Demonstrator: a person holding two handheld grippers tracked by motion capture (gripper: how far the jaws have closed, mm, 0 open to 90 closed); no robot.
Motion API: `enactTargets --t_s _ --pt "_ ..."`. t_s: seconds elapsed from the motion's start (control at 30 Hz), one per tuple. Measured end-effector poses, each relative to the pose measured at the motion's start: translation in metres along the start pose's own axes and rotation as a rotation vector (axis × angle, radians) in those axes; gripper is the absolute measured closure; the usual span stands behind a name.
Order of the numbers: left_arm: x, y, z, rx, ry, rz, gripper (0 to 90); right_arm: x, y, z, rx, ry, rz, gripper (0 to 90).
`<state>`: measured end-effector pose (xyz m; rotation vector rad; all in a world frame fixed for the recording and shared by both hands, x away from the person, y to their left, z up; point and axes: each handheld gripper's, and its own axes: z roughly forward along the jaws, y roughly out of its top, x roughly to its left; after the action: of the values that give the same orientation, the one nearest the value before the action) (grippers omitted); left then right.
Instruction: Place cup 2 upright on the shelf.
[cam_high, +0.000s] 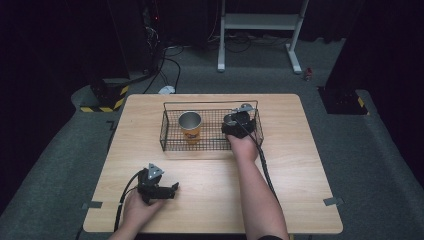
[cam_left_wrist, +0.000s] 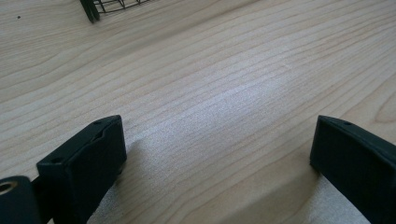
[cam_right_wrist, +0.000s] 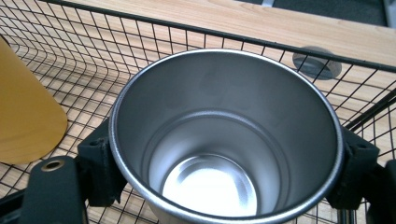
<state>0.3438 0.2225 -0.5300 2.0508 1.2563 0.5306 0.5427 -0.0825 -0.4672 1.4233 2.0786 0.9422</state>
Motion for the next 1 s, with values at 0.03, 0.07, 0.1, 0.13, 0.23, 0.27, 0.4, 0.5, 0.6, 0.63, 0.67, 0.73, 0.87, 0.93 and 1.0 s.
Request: enactTargets --t_s 0.03,0.07,0.1,0.13,0.23,0.27,0.4,0.5,0.6,0.63,0.67,0.73,0.87,0.93,1.0 --pt "0.0 0.0 0.0 0.0 0.0 0.001 3.8 -0.0005 0.0 0.0003 0.005 0.004 0.016 18.4" --pt "0.0 0.0 0.0 0.0 0.001 0.0 3.8 -0.0017 -0.0001 0.0004 0.01 0.01 0.02 18.3" --pt "0.0 0.0 0.0 0.0 0.001 0.0 3.8 -0.0019 -0.0001 0.0002 0.016 0.014 0.029 18.3" --pt "0.0 0.0 0.0 0.0 0.001 -0.001 3.8 -0.0024 -0.0002 0.0 0.022 0.014 0.028 18.4" --pt "-0.0001 -0.0001 0.0001 -0.002 0.0 -0.001 3.8 -0.0029 -0.0005 -0.0004 0.044 0.016 0.022 18.3" --pt "-0.0001 0.0 0.0 -0.001 -0.001 -0.001 3.8 -0.0033 -0.0007 -0.0003 0.049 0.018 0.024 18.3" --pt "-0.0001 0.0 0.0 -0.001 -0.001 -0.001 3.8 -0.0048 -0.0008 -0.0005 0.066 0.028 0.025 18.2" --pt "-0.0001 0.0 0.0 -0.001 -0.001 -0.001 3.8 -0.0059 -0.0005 -0.001 0.07 0.035 0.019 18.1" --pt "-0.0002 -0.0001 0.0 -0.001 0.0 -0.001 3.9 -0.0053 -0.0008 -0.0016 0.078 0.037 0.015 17.8" --pt "0.0 0.0 -0.0002 0.002 0.001 0.002 3.9 -0.0051 -0.0006 -0.0022 0.082 0.037 0.011 17.6" --pt "-0.0003 -0.0001 0.0 -0.001 0.002 -0.001 3.9 -0.005 -0.0005 -0.0026 0.083 0.039 0.009 17.5" --pt "-0.0002 -0.0001 -0.0003 0.002 0.003 0.002 4.0 -0.0048 -0.0002 -0.0036 0.09 0.041 0.004 17.3" --pt "-0.0001 -0.0001 -0.0005 0.004 0.003 0.004 4.0 -0.0054 -0.0008 -0.0048 0.099 0.048 0.0 16.5" --pt "0.0 -0.0001 -0.0005 0.004 0.003 0.005 4.0 -0.0053 -0.001 -0.0051 0.099 0.051 -0.004 15.9" --pt "0.0 -0.0001 -0.0005 0.004 0.003 0.005 4.0 -0.0048 -0.0011 -0.0055 0.101 0.053 -0.006 15.3"
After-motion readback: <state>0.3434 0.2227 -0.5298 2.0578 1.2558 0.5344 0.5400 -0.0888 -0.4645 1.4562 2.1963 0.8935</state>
